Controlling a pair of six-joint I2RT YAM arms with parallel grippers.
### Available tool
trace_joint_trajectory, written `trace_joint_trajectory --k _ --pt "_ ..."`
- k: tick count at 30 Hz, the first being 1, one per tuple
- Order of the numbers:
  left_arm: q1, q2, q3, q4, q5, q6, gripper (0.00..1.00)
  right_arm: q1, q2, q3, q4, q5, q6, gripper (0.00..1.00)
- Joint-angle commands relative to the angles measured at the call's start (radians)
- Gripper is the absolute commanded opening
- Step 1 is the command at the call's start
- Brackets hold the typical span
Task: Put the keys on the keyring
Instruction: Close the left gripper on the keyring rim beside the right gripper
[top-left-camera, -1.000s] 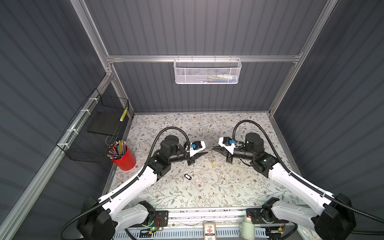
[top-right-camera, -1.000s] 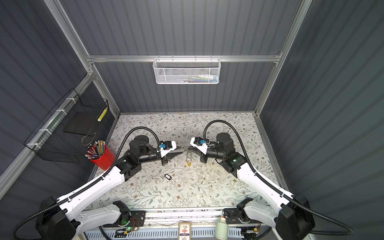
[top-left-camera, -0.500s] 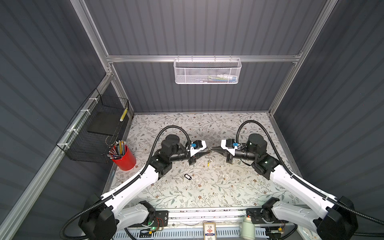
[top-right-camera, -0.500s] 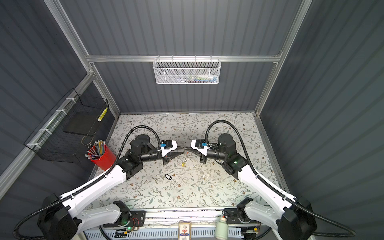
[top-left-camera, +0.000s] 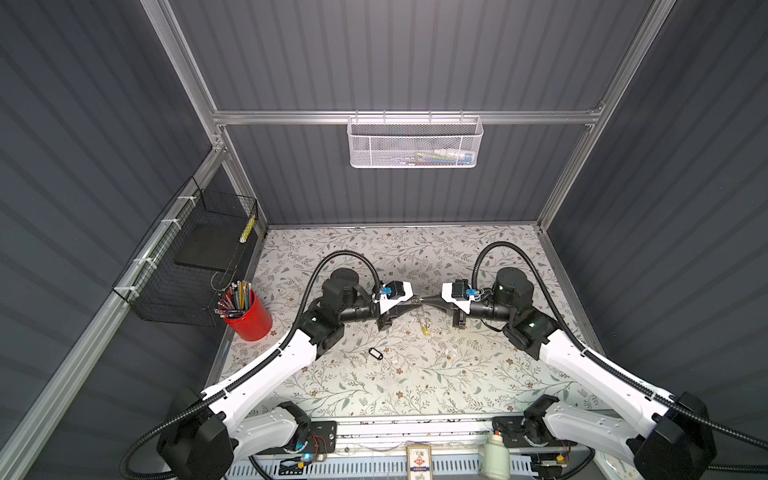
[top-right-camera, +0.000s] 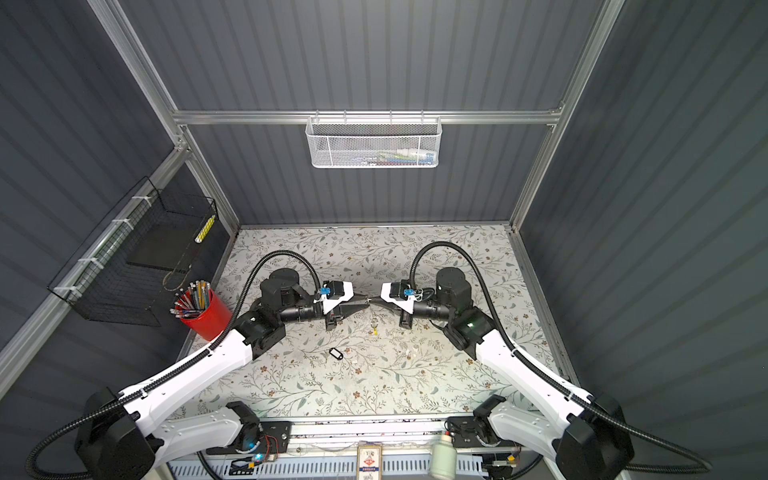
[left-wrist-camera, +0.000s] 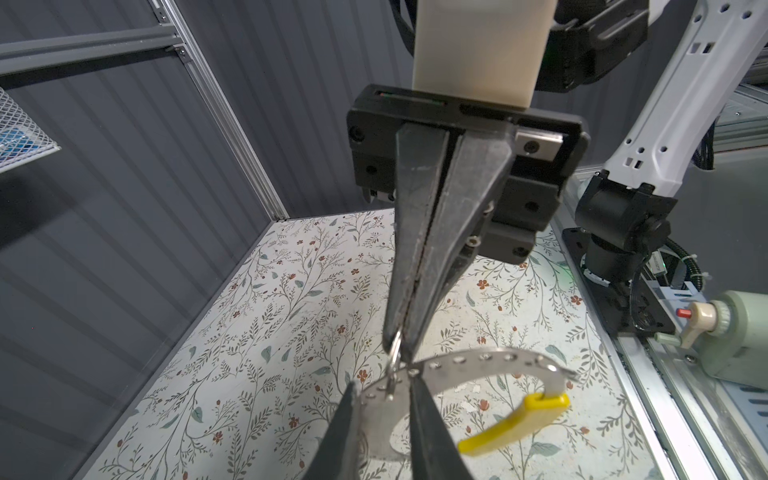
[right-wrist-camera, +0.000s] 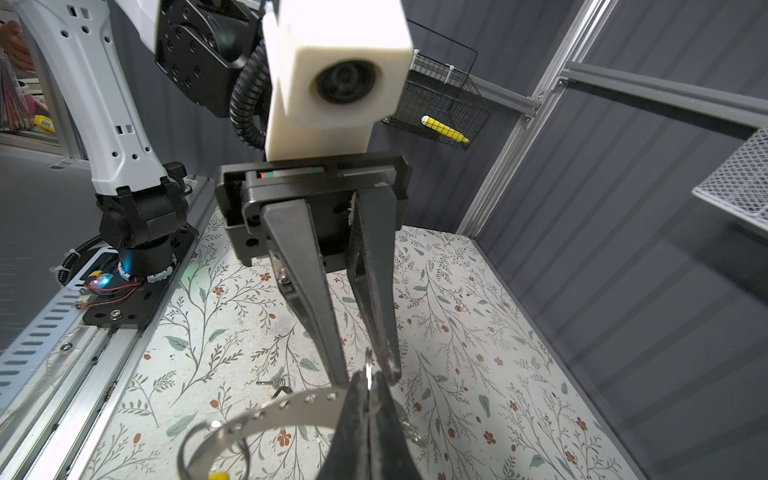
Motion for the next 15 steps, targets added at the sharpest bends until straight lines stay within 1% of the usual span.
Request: trace_joint_trajectory --k 1,6,10,15 --pt "0.007 0.002 0.04 0.013 0.025 -0.017 0.22 0.008 -0.002 -0.002 -0.004 -0.036 -0.018 0.0" --pt "0.007 0.003 0.04 0.015 0.031 -0.017 0.19 0.012 0.004 -0.001 -0.009 -0.041 -0.023 0.0" --pt "0.007 0.004 0.041 0.017 0.036 -0.013 0.12 0.017 0.009 0.001 -0.014 -0.043 -0.026 0.0" --pt "0.006 0.004 0.042 0.019 0.042 -0.011 0.06 0.02 0.014 0.004 -0.023 -0.045 -0.033 0.0"
